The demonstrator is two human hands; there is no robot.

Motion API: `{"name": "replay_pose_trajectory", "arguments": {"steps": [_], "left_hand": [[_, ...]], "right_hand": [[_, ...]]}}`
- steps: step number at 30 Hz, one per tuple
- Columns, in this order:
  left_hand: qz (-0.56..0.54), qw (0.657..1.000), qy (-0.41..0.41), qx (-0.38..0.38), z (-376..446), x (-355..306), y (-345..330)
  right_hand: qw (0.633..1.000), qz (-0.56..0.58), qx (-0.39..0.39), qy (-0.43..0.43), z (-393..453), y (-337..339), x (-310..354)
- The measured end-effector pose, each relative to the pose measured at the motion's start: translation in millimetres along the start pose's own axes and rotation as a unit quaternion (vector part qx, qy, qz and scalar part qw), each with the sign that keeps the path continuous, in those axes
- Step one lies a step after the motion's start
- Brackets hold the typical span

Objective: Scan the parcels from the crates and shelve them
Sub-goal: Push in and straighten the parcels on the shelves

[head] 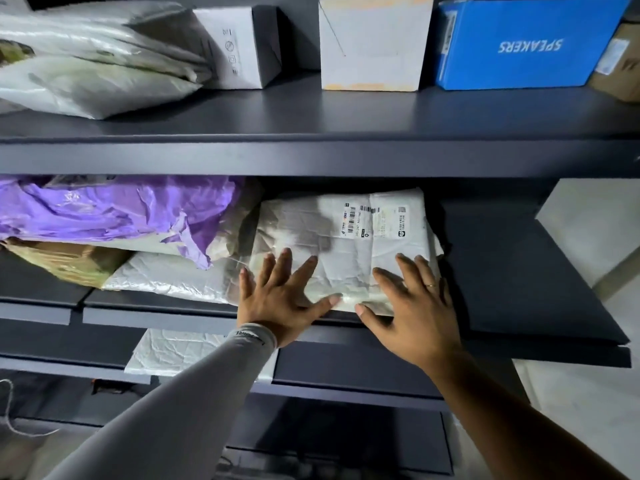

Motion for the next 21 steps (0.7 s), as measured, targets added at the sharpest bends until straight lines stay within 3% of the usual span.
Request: {"name": "replay_pose_trajectory", "arguments": {"steps": [12, 21], "left_hand": [[-0.008, 0.994, 0.001, -0.112, 2.5, 0.7, -20.7], [-0.028, 0.991, -0.016, -0.131, 0.6, 4.7, -24.7]], "right_hand": [[0.996, -0.042, -0.080, 0.016, -0.6, -19.0, -2.6], [0.998, -0.034, -0.058, 0.014, -3.3, -20.1, -2.4]]}}
Point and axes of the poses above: each hand's wrist, its own z-axis towards the middle knuckle, its own y-axis out of the back of the hand, x = y × z, the point moved 4 cm from there along z, towards the middle knuckle, and after that the axes turned 4 degrees about x, right-handed, at the moved point
